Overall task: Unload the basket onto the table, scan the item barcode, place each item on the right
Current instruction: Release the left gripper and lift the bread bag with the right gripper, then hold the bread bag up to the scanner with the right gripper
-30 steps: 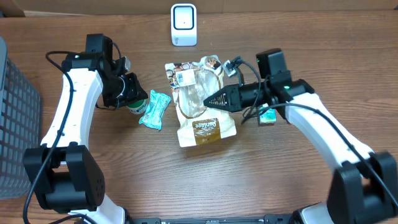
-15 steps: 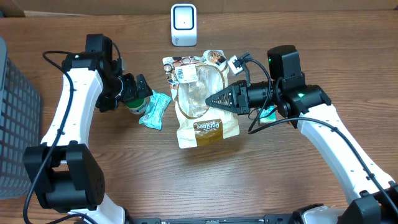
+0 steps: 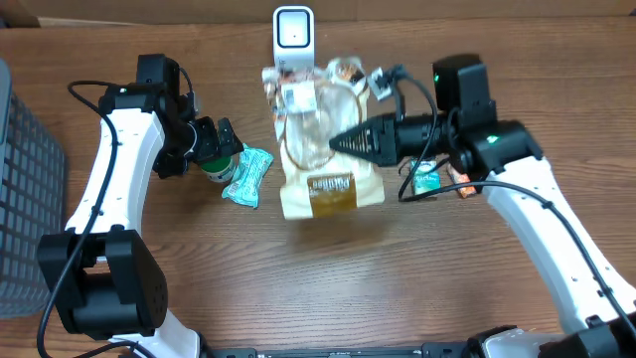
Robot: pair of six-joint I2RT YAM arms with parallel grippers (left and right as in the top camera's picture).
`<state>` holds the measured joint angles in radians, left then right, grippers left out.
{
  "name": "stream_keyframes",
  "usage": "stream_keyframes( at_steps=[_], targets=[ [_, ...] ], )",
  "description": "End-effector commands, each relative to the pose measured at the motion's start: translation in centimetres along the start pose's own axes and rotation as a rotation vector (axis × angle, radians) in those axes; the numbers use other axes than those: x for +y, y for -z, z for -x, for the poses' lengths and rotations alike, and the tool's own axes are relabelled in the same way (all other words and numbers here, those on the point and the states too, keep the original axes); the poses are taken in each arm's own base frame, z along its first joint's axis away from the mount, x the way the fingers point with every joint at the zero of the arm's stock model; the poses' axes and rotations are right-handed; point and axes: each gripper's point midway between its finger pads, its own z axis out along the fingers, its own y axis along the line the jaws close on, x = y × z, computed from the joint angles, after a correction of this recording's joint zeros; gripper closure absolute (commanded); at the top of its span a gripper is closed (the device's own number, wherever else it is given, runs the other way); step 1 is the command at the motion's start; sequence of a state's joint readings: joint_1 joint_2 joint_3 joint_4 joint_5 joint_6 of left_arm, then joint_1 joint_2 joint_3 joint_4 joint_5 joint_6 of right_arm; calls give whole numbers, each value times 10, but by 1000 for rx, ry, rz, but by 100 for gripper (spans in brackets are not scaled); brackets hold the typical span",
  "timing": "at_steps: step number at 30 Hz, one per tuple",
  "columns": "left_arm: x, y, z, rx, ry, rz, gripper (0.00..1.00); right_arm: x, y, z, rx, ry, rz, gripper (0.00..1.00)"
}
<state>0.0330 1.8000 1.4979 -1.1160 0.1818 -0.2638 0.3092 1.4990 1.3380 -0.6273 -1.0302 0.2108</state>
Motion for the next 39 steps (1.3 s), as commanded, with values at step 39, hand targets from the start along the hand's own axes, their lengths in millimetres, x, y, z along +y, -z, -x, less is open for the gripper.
stream_keyframes(
  at_steps=[39],
  targets=[
    [4,-3,1,5,12,11,1,-256,-63,171,-179,1216,-1661,96]
  ],
)
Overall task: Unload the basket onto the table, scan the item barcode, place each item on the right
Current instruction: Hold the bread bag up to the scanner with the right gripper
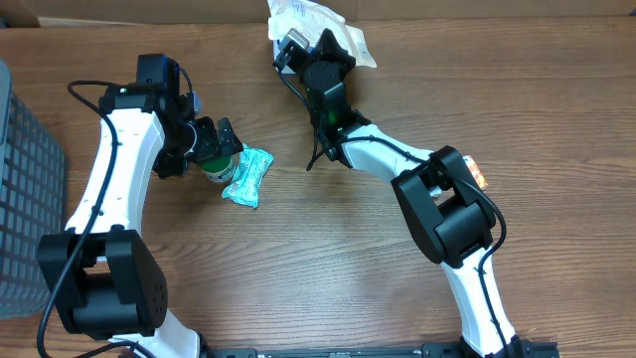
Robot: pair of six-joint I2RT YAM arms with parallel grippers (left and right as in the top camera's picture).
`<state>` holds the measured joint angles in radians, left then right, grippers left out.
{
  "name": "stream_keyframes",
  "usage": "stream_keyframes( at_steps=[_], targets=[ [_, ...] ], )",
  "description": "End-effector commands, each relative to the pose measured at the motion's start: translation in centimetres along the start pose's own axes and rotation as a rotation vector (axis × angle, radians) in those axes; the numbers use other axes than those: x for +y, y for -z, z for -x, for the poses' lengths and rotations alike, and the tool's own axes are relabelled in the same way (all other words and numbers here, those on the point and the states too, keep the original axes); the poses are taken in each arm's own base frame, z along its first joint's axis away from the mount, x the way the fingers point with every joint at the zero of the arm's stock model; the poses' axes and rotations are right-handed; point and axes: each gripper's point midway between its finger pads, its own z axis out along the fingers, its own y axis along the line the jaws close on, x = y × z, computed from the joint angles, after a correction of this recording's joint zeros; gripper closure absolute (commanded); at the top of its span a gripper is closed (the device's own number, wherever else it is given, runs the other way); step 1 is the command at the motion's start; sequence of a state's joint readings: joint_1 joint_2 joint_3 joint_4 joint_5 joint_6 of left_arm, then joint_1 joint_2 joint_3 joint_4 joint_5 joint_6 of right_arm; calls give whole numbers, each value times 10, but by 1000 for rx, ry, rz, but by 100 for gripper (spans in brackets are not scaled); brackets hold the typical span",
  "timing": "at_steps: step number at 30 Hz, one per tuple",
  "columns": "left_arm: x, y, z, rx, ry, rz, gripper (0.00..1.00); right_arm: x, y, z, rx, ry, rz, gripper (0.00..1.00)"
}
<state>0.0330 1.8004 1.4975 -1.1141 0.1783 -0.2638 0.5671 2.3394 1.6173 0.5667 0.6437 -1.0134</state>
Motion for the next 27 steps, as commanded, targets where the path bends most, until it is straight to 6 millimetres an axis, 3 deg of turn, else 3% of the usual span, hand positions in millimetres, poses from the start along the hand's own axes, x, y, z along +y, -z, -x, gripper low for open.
stream_keyframes(
  at_steps=[1,19,27],
  targets=[
    [3,-3,1,7,12,8,0,-6,-6,-5,11,6,-23,96],
    [3,-3,1,7,12,8,1,-11,-3,-1,13,-6,-44,96],
    [3,-3,1,7,12,8,0,-66,23,40,-33,-272,-59,96]
  ],
)
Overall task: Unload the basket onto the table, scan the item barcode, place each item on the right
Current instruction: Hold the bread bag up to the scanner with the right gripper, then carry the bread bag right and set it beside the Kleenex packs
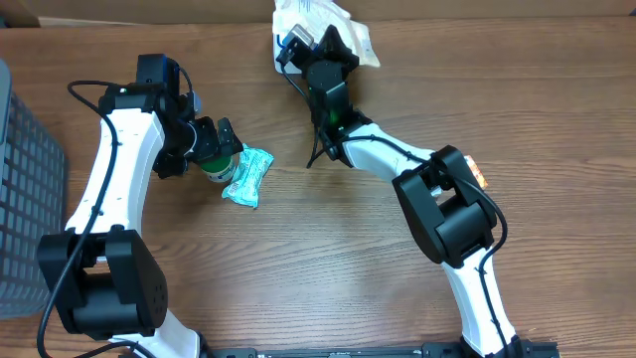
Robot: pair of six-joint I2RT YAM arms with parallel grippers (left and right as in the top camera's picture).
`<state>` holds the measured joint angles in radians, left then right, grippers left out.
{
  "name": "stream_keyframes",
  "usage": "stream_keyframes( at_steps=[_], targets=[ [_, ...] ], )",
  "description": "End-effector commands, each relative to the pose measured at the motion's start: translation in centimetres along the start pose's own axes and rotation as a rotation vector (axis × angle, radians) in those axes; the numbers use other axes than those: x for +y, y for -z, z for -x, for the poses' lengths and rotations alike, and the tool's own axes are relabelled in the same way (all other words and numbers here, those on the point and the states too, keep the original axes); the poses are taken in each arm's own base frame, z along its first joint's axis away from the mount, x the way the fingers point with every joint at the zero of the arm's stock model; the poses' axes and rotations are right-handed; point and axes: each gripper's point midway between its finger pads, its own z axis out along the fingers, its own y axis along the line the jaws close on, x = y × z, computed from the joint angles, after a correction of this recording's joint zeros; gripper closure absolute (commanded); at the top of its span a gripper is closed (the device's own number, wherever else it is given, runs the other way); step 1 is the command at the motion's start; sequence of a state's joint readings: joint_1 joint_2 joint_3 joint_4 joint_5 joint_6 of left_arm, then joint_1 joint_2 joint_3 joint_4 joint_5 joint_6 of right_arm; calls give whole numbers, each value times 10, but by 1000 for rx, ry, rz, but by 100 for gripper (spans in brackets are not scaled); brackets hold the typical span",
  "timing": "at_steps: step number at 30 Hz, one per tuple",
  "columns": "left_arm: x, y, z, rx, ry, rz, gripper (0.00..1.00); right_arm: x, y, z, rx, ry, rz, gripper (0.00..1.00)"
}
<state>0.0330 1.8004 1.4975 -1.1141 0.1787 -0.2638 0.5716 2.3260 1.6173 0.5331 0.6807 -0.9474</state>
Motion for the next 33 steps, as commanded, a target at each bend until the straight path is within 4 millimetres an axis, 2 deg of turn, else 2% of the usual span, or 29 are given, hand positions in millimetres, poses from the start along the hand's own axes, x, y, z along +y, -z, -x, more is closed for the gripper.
stream_keyframes(
  at_steps=[1,5,9,13,15,17,19,22,23,24,26,27,28,33],
  targets=[
    [3,-3,1,7,12,9,0,-64,24,49,-69,-248,-27,96],
    [3,-3,1,7,12,9,0,-87,52,66,-60,-481,140,96],
    [3,-3,1,7,12,9,1,-108,95,78,-19,-792,406,96],
    [3,-3,1,7,12,9,0,-137,142,71,82,-1031,640,96],
    [3,-3,1,7,12,9,0,-152,167,58,161,-1126,745,96],
    [3,-3,1,7,12,9,0,-169,186,36,256,-1209,792,96],
    [3,-3,1,7,12,9,1,-186,196,5,369,-1289,777,95],
    [3,-3,1,7,12,9,1,-203,204,-65,608,-1390,679,96],
    [3,-3,1,7,12,9,1,-204,206,-81,660,-1404,654,96],
    [3,-3,1,7,12,9,0,-204,208,-107,752,-1424,615,96],
    [3,-3,1,7,12,9,0,-199,210,-145,885,-1457,575,96],
    [3,-3,1,7,12,9,0,-194,210,-154,910,-1461,589,96],
    [3,-3,1,7,12,9,0,-182,208,-170,949,-1477,624,96],
    [3,-3,1,7,12,9,0,-140,196,-220,1033,-1533,647,96]
  ],
)
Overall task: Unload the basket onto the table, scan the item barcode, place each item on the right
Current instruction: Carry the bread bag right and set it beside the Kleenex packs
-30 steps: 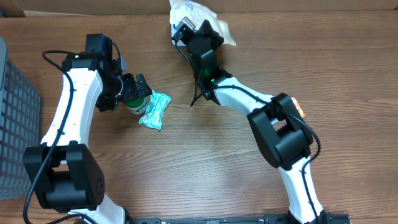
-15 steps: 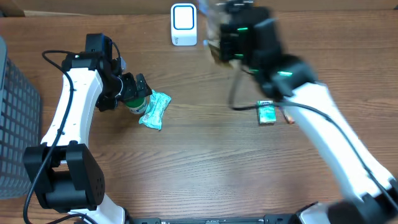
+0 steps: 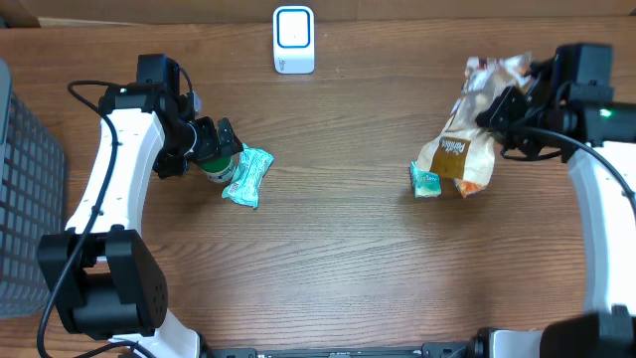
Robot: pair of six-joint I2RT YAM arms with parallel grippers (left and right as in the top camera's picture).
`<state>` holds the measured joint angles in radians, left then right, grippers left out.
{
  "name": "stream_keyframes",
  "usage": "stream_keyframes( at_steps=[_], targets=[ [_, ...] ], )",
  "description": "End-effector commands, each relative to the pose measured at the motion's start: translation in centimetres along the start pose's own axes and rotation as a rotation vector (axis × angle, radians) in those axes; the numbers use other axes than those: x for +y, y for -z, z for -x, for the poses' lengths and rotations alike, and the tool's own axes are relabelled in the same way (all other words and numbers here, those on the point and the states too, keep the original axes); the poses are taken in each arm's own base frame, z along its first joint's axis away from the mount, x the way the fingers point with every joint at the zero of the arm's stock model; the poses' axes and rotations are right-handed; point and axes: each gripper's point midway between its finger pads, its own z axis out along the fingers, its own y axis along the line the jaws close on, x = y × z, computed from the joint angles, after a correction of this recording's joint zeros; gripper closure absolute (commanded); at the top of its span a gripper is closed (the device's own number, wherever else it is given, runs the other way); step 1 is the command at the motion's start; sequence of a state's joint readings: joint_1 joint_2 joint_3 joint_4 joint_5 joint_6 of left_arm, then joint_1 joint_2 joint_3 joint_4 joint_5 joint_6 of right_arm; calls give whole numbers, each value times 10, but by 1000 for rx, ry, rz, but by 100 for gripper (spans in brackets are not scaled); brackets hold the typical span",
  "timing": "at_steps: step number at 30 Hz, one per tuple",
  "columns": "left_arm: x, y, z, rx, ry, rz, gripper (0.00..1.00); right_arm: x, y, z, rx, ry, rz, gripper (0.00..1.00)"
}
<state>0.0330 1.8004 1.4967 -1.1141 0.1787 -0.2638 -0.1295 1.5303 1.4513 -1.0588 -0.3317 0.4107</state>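
Observation:
The white scanner (image 3: 293,38) stands uncovered at the back middle of the table. My right gripper (image 3: 500,107) is shut on the top of a clear snack bag (image 3: 459,149), which hangs down over the right side of the table, its lower end by a small teal box (image 3: 425,181). My left gripper (image 3: 221,149) rests at the left, against a small green and white item (image 3: 213,166) and next to a teal packet (image 3: 247,176). How its jaws stand is unclear.
A grey basket (image 3: 18,189) fills the far left edge. An orange item (image 3: 469,189) peeks out under the bag's lower end. A cardboard wall runs along the back edge.
My right arm was stretched to the back with the bag over the scanner. Now it is at the right side with the bag by the teal box, and the scanner shows. The left arm is unchanged.
At first the bag lay in front of the scanner at the centre with my right gripper at it. At the two later moments the bag was held over the scanner at the back edge. Now it hangs at the right side. The left arm stayed put throughout.

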Motion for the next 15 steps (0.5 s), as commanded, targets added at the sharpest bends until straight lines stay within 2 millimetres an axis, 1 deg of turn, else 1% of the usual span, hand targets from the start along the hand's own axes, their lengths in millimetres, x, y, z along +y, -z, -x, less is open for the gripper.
stream_keyframes(
  at_steps=[1,2,4,6,7,8,9,10,11,12,15],
  targets=[
    [3,-3,1,6,12,9,0,-27,-43,-16,98,-59,42,96],
    [3,-3,1,6,12,9,1,-36,-53,-18,105,-75,40,96],
    [3,-3,1,6,12,9,0,-53,-65,-21,114,-103,25,96],
    [3,-3,1,6,12,9,0,-69,-74,-25,125,-128,10,96],
    [3,-3,1,6,12,9,1,-74,-75,-26,131,-135,3,92],
    [3,-3,1,6,12,9,1,-78,-75,-27,135,-122,-1,81],
    [3,-3,1,6,12,9,0,-81,-74,-27,139,-105,-4,62],
    [3,-3,1,6,12,9,0,-84,-73,-28,142,-97,-10,36],
    [3,-3,1,6,12,9,1,-87,-71,-28,146,-104,-15,30],
    [3,-3,1,6,12,9,0,-88,-69,-28,150,-113,-18,26],
    [3,-3,1,6,12,9,0,-87,-62,-28,166,-99,-23,20]
  ],
)
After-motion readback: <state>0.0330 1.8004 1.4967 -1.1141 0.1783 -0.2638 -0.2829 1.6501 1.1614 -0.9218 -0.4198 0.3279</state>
